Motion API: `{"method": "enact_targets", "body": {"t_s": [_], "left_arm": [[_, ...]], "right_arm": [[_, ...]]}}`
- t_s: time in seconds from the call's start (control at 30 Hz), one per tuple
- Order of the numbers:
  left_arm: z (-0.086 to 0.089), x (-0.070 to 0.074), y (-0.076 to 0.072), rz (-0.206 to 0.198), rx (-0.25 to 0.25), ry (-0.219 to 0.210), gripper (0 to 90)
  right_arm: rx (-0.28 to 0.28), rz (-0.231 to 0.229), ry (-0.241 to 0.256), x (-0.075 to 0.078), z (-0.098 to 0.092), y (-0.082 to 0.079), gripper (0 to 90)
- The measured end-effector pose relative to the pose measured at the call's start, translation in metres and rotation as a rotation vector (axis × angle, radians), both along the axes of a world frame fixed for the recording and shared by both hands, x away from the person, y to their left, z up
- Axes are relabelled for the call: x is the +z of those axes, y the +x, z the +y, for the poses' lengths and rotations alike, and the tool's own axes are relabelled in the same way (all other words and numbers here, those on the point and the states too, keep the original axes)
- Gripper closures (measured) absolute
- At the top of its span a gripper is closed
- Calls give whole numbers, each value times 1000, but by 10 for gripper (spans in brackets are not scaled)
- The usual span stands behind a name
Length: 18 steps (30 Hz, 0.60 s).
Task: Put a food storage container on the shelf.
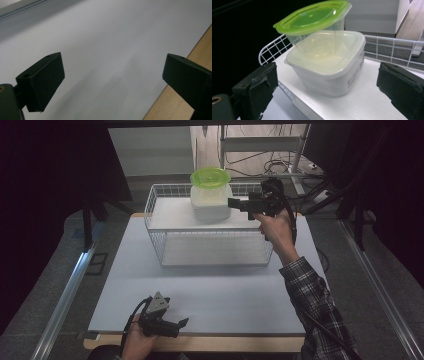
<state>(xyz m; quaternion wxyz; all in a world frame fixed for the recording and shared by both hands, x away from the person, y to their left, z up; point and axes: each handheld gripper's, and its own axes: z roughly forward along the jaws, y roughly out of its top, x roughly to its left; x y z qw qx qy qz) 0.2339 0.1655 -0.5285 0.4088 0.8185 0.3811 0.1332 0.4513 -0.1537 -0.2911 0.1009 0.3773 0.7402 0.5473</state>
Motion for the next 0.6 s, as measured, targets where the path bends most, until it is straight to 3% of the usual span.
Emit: {"method": "enact_targets", "body": {"t_s": [0.27, 0.5, 0.6], "left_arm": [[1, 1, 0, 14, -4, -19, 41], [2, 1, 1, 17, -6, -25, 41], [2, 1, 0, 17, -6, -24, 41]], "right_arm": [[8, -2, -31, -14, -9, -12, 19], [11, -41, -93, -21, -11, -22, 1], [16, -44, -94, -23, -12, -25, 2]]}}
